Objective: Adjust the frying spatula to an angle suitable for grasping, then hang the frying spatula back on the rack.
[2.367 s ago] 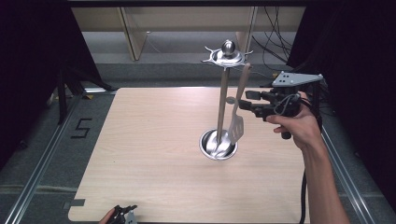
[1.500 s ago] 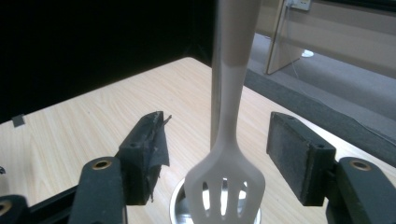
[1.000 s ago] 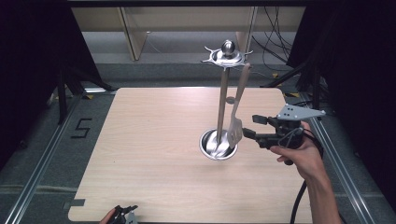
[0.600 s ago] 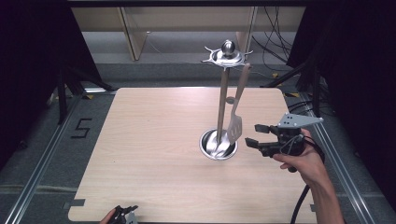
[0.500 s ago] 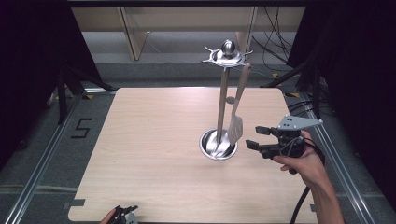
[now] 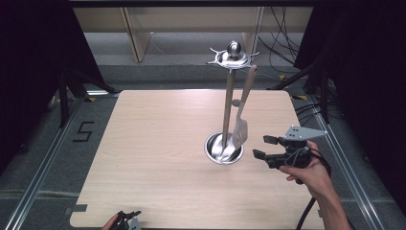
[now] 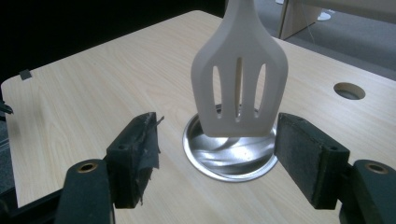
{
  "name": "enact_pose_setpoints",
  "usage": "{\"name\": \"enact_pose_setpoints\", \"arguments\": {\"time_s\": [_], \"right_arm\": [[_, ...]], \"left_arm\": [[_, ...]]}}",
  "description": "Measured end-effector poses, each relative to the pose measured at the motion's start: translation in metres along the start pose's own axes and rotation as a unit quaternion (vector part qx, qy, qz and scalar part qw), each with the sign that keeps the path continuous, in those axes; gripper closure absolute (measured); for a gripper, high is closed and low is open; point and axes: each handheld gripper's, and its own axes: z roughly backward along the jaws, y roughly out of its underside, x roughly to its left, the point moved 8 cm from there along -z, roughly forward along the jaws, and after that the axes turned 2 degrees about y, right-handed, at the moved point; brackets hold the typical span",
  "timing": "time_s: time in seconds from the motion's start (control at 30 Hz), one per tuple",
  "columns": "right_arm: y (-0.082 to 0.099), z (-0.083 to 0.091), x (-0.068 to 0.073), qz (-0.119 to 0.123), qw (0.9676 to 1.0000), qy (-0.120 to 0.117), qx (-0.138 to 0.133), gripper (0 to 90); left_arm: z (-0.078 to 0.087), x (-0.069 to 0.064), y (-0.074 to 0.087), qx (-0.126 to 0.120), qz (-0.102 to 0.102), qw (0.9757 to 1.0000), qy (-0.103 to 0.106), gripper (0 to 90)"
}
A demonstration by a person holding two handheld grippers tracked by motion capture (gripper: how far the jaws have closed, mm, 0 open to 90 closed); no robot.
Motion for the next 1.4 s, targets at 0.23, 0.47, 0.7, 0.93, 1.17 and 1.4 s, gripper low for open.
{"name": "enact_pose_setpoints", "arguments": {"time_s": [0.23, 0.47, 0.7, 0.93, 1.17, 1.4], "right_arm": [[0.011, -0.005, 0.000, 0.000, 0.9999, 0.001, 0.011, 30.8], [0.020, -0.011, -0.002, 0.003, 0.9999, 0.005, 0.010, 30.4], [0.034, -0.015, 0.000, -0.010, 0.9996, 0.006, 0.026, 29.7], [0.043, -0.014, 0.003, -0.016, 0.9993, 0.005, 0.034, 29.5], [0.054, -0.016, 0.001, -0.003, 0.9991, 0.009, 0.042, 29.2], [0.063, -0.018, 0.001, -0.002, 0.9989, 0.004, 0.047, 29.1]], "left_arm": [[0.001, 0.002, 0.000, 0.001, 0.000, 1.0000, -0.010, 15.5], [0.000, 0.001, -0.004, 0.000, -0.004, 1.0000, -0.007, 15.5], [0.000, 0.002, -0.002, 0.002, 0.001, 1.0000, -0.007, 15.5], [-0.002, 0.000, -0.002, 0.003, 0.001, 1.0000, 0.004, 15.5], [0.000, 0.001, -0.003, 0.001, -0.004, 1.0000, -0.006, 15.5], [-0.002, 0.002, -0.002, 0.004, -0.002, 0.9999, -0.011, 15.5]]}}
